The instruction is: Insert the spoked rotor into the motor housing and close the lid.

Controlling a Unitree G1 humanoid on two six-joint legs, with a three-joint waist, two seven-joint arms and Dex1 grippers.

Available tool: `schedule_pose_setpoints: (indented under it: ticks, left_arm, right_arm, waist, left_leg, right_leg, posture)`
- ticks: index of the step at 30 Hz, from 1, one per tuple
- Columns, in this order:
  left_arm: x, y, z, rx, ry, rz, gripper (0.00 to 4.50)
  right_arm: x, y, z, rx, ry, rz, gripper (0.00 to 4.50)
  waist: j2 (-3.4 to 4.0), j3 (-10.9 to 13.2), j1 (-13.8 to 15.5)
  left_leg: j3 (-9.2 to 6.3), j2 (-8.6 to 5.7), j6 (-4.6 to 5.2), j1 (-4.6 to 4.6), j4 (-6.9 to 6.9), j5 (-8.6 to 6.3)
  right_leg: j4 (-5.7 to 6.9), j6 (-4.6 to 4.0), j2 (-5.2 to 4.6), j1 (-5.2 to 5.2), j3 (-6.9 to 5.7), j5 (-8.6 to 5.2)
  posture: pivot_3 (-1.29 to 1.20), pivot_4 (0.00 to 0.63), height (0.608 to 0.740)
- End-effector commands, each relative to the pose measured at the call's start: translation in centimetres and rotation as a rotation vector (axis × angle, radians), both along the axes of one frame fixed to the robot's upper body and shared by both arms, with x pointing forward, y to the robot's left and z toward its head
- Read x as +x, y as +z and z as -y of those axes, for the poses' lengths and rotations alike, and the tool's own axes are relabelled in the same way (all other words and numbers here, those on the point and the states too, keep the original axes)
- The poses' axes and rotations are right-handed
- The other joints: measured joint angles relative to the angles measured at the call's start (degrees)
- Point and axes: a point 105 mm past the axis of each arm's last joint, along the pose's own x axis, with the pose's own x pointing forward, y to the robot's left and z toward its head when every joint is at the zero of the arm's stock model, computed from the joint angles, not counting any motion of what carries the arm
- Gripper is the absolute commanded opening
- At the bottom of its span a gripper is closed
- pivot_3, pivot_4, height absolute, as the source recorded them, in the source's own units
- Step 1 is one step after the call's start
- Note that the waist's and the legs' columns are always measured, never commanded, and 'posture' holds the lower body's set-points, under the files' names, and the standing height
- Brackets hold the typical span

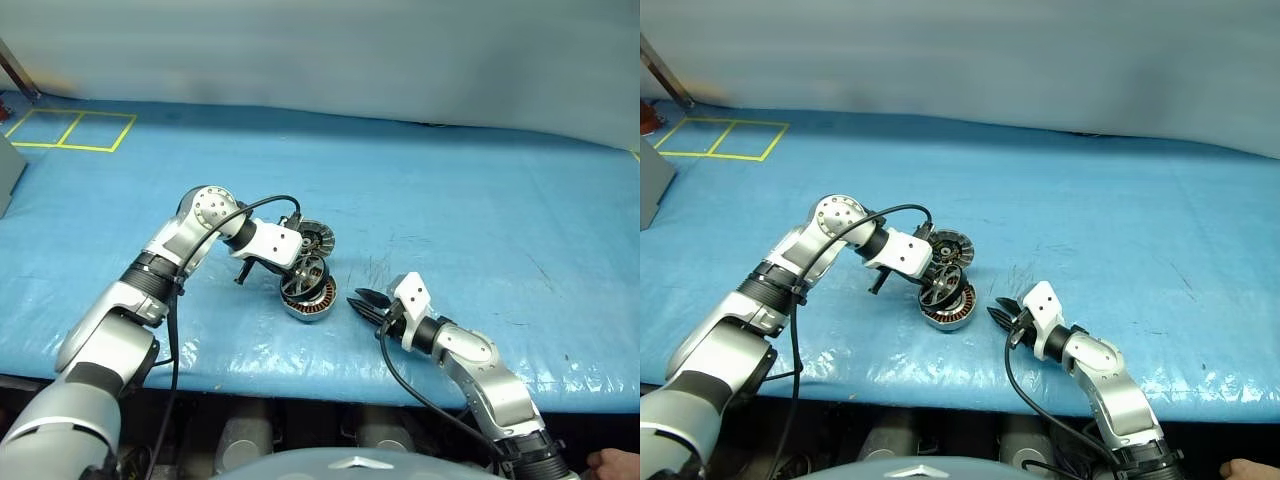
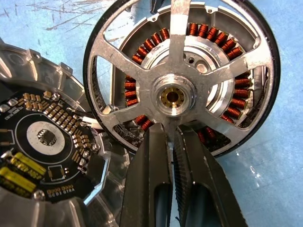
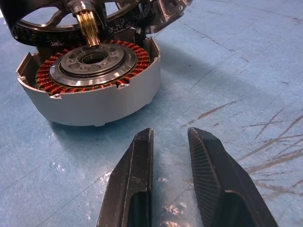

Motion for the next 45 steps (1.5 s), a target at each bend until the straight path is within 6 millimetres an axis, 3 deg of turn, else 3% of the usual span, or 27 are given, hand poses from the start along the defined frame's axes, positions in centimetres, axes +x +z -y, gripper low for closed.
schedule_pose_setpoints:
  ticks: [1, 11, 14, 23, 27, 31, 38, 45]
  left_arm:
    - [0.5, 1.2, 0.4, -0.022, -0.011, 0.046, 0.01]
    - [0.3, 1.1, 0.4, -0.006, -0.030, 0.029, 0.01]
    - [0.5, 1.4, 0.6, -0.016, -0.044, 0.066, 0.72]
    - [0.7, 1.9, 0.7, -0.044, -0.039, 0.085, 0.72]
    - [0.5, 2.8, 1.0, -0.123, -0.033, 0.084, 0.72]
    - [-0.4, 3.8, -0.1, -0.242, 0.022, 0.050, 0.72]
    - [-2.1, 1.7, -2.8, -0.298, 0.169, -0.019, 0.72]
    - [-3.3, 0.1, -3.9, -0.370, 0.290, -0.048, 0.72]
  right_arm:
    - [0.2, 1.2, -0.4, 0.023, 0.020, 0.047, 1.20]
    - [0.2, 1.5, -0.6, 0.035, 0.032, 0.058, 1.20]
    - [0.2, 1.5, -0.6, 0.034, 0.031, 0.059, 1.20]
    - [0.3, 1.5, -0.5, 0.031, 0.028, 0.061, 1.20]
    - [0.4, 1.6, -0.5, 0.034, 0.023, 0.070, 1.20]
    - [0.4, 2.2, -0.5, 0.054, 0.019, 0.094, 1.20]
    - [0.7, 3.6, -1.3, 0.093, 0.046, 0.143, 1.20]
    - [0.3, 4.0, -3.0, 0.115, 0.125, 0.145, 1.20]
  waist:
    - [0.00, 0.00, 0.00]
    - [-0.01, 0.00, 0.01]
    - [-0.01, 0.00, 0.02]
    - [-0.01, 0.01, 0.01]
    - [-0.02, 0.01, 0.00]
    - [-0.01, 0.02, -0.26]
    - [0.00, 0.02, -0.11]
    - [-0.01, 0.03, 0.06]
  left_leg:
    - [0.00, 0.00, 0.00, 0.00, 0.00, 0.00]
    - [0.00, 0.00, 0.00, 0.00, 0.00, 0.00]
    - [0.00, 0.00, 0.00, -0.01, 0.00, 0.00]
    - [0.00, 0.00, 0.01, -0.02, 0.00, 0.00]
    - [0.00, 0.00, 0.01, -0.02, 0.00, 0.00]
    - [-0.01, 0.01, 0.01, -0.02, -0.01, -0.01]
    - [-0.07, 0.04, -0.06, 0.03, -0.05, 0.03]
    - [-0.16, 0.00, -0.07, 0.03, -0.05, 0.01]
  right_leg:
    - [0.00, 0.00, 0.00, 0.00, 0.00, 0.00]
    - [0.00, 0.00, 0.00, 0.00, -0.01, 0.00]
    - [0.00, 0.00, 0.00, 0.00, -0.01, 0.00]
    - [0.00, 0.00, 0.01, -0.01, -0.01, 0.00]
    - [0.00, 0.00, 0.00, -0.02, -0.01, 0.00]
    - [-0.01, 0.00, -0.05, -0.02, 0.01, 0.00]
    - [0.02, -0.06, -0.05, 0.01, 0.03, -0.04]
    - [-0.05, -0.06, -0.14, 0.01, -0.02, -0.04]
  posture:
    - [0.00, 0.150, 0.740]
    - [0.00, 0.150, 0.740]
    - [0.00, 0.150, 0.740]
    - [0.00, 0.150, 0.740]
    - [0.00, 0.150, 0.740]
    - [0.00, 0.150, 0.740]
    - [0.00, 0.150, 0.740]
    - [0.00, 0.150, 0.740]
